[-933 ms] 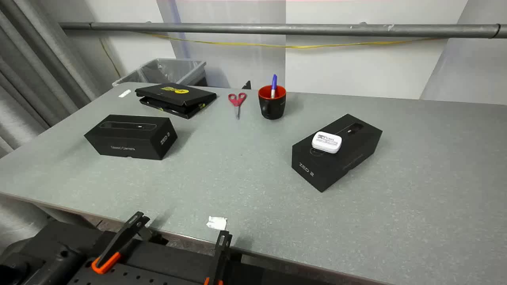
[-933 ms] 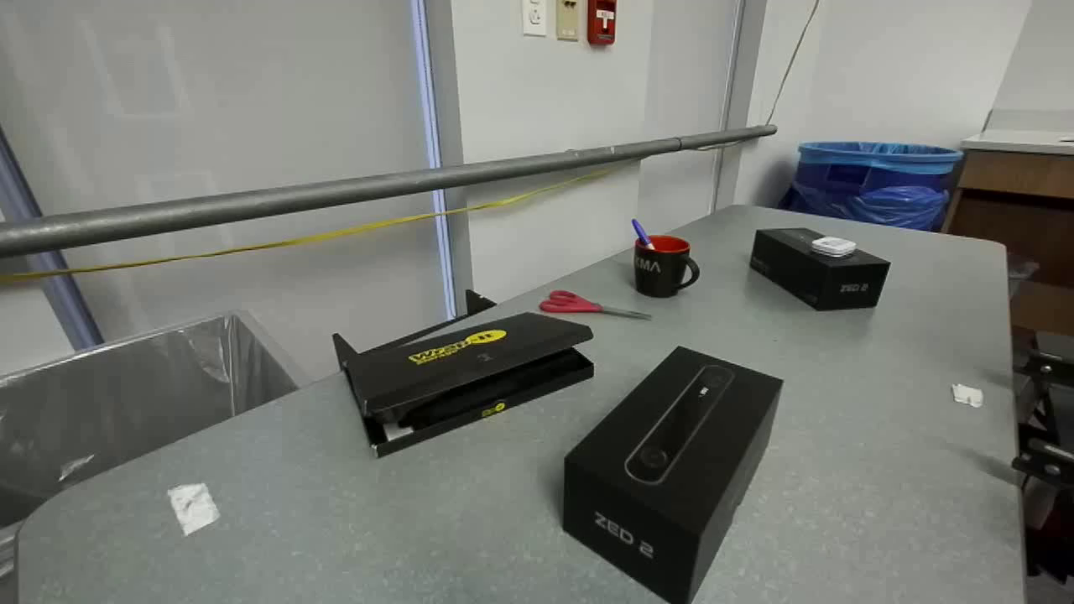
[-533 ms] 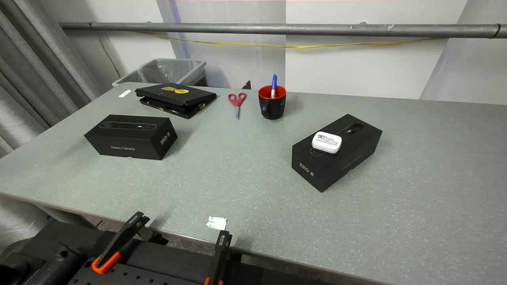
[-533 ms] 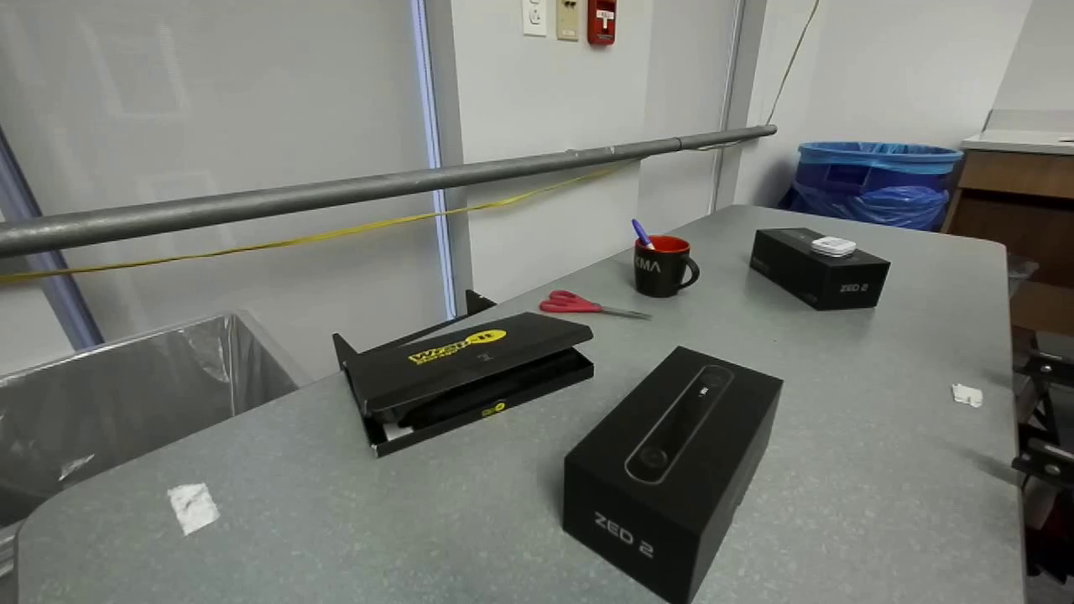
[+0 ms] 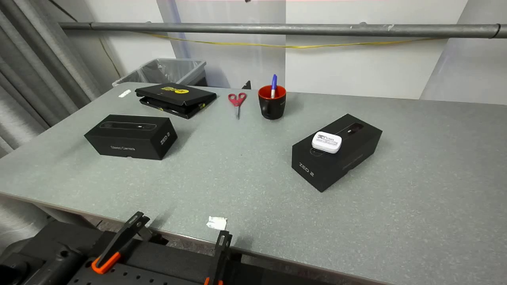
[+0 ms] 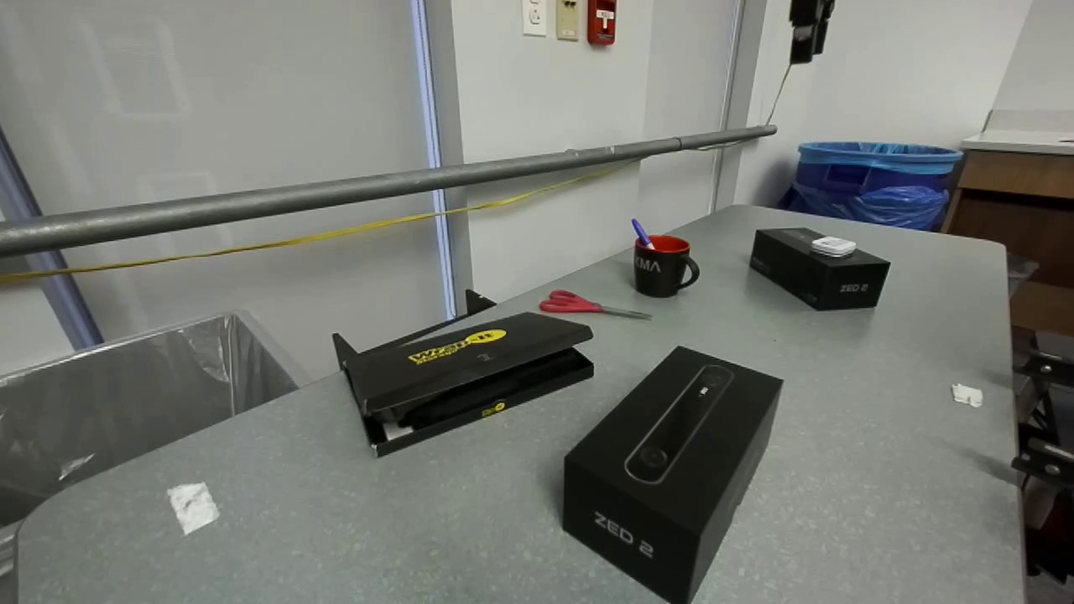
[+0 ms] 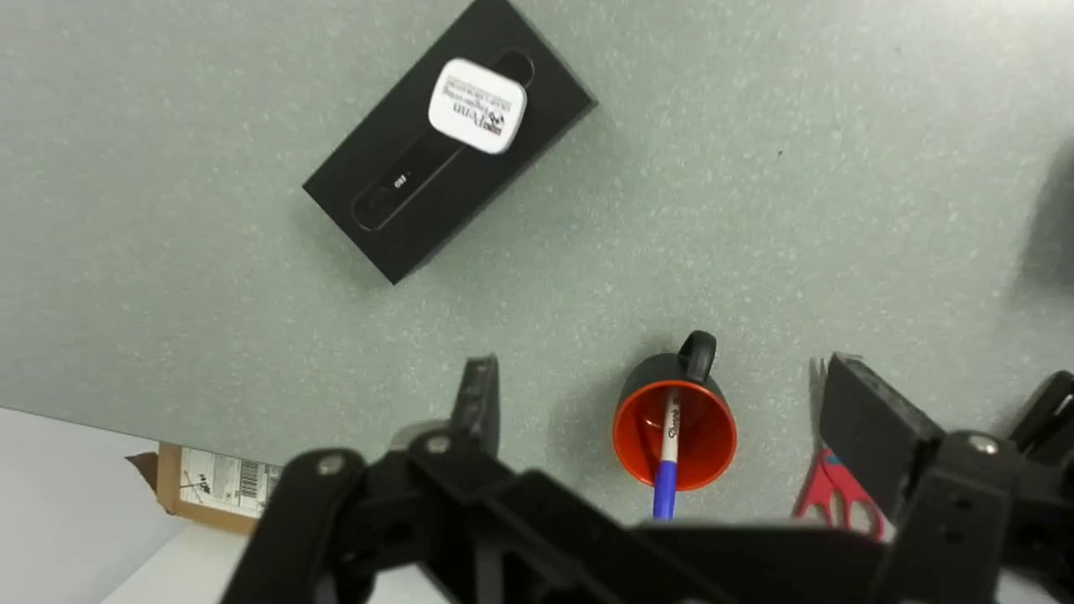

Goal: Remove the marker from cup

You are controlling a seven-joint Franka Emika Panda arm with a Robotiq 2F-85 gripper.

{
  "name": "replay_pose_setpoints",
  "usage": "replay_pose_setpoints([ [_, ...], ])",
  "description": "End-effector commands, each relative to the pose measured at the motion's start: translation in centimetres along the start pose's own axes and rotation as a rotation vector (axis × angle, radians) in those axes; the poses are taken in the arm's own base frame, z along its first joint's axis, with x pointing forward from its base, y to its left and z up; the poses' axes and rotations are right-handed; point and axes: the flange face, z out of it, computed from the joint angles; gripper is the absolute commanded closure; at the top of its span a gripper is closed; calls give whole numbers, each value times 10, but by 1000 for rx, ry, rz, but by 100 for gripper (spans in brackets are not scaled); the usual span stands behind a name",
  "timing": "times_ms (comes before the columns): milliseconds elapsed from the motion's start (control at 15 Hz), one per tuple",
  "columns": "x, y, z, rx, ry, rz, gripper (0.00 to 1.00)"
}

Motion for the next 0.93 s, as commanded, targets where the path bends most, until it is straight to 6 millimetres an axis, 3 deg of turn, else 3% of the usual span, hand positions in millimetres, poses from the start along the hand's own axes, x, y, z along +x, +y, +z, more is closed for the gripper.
replay_pose_setpoints([
  [0,55,2,39,-3,11,57,0],
  [67,59,1,40,3,-3,69,0],
  [133,39,-3,44,-2,-10,30,0],
  [267,52,-2,52,-5,-17,42,0],
  [600,56,0,45,-10,-3,46,0],
  [867,84,-12,79,-18,25,59,0],
])
